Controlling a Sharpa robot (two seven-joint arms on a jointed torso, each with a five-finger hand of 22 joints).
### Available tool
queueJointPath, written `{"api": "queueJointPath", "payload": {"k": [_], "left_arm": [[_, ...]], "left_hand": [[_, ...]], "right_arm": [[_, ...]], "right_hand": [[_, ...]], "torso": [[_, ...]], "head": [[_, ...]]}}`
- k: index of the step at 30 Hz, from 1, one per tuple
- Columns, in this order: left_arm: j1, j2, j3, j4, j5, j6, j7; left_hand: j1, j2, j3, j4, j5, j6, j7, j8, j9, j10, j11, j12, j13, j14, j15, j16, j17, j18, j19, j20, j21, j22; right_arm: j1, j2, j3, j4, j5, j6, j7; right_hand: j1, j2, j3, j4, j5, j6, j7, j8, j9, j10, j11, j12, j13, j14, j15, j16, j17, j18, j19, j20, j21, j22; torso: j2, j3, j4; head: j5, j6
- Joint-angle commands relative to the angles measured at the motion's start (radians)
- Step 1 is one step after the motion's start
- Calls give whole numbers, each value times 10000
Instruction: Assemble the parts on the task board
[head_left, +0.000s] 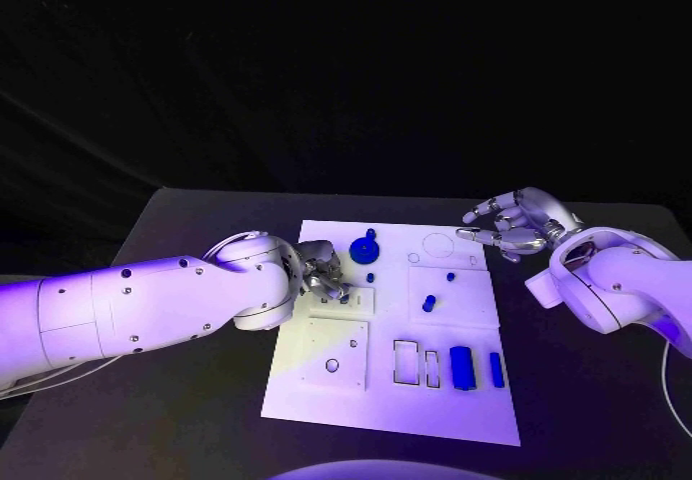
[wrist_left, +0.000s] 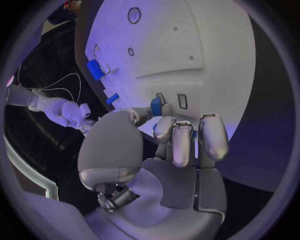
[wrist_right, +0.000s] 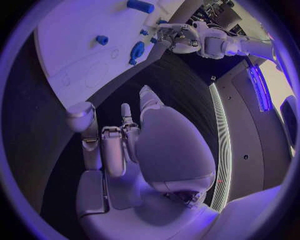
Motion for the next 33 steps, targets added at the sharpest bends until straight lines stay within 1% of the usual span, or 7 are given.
{"api": "queueJointPath", "payload": {"k": [1,7,17,21,25,27,33], "left_arm": [[-1,36,6,17,-265,183,54],[0,40,5,25,-444,207,48],[1,77,4,23,-615,302,38],[1,79,4,31,-696,394,35],[0,84,4,24,-740,459,34],[-2,94,3,13,-775,479,32],[-15,123,-1,-39,-850,523,29]], "left_hand": [[-25,77,1808,-1760,41,312,-355,32,26,70,-25,-37,-8,533,-56,63,571,-106,85,17,61,11],[-39,59,1826,-1776,42,315,-357,35,31,82,-27,-26,9,534,-57,66,574,-110,96,15,72,34],[-51,40,1844,-1794,42,316,-359,36,35,98,-29,-10,37,533,-59,64,572,-115,107,14,83,58],[-51,40,1844,-1794,42,316,-359,36,35,98,-29,-10,37,533,-59,64,572,-115,107,14,83,58],[-51,40,1844,-1794,42,316,-359,36,35,98,-29,-10,37,533,-59,64,572,-115,107,14,83,58],[-59,28,1859,-1807,41,317,-361,37,38,97,-30,-14,27,532,-60,62,569,-119,119,12,94,82],[-59,28,1859,-1807,41,317,-361,37,38,97,-30,-14,27,532,-60,62,569,-119,119,12,94,82]], "right_arm": [[-14,17,1,0,29,149,137],[-39,39,1,-15,40,158,145],[-79,65,1,-27,43,197,142],[-90,69,1,-26,48,200,140],[-94,71,1,-19,56,204,140],[-95,68,1,-12,60,206,141],[-98,54,1,5,67,208,143]], "right_hand": [[-18,26,61,-1,3,-24,-50,30,17,-57,-7,-28,996,674,-82,-56,985,126,-4,-37,-65,-4],[-18,26,61,-1,3,-24,-50,30,17,-57,-7,-28,996,674,-82,-56,985,126,-4,-37,-65,-4],[-20,29,71,-4,4,-36,-51,43,19,-67,-8,-42,980,671,-84,-66,967,129,-4,-39,-95,-20],[-20,29,71,-4,4,-36,-51,43,19,-67,-8,-42,980,671,-84,-66,967,129,-4,-39,-95,-20],[-21,28,73,-5,3,-42,-50,45,18,-66,-8,-40,981,670,-84,-69,963,131,-7,-39,-107,-28],[-21,27,73,-5,3,-42,-50,45,18,-66,-8,-40,981,670,-84,-69,963,131,-7,-39,-109,-29],[-21,27,73,-5,3,-42,-50,45,18,-66,-8,-40,981,670,-84,-69,963,131,-7,-39,-109,-29]], "torso": [[-1,-4,4],[-4,0,0],[-5,-5,0],[-2,-1,3],[-7,1,2],[0,1,2],[-6,0,-11]], "head": [[0,-8],[6,-9],[17,-14],[18,-36],[28,-29],[21,-5],[25,-18]]}}
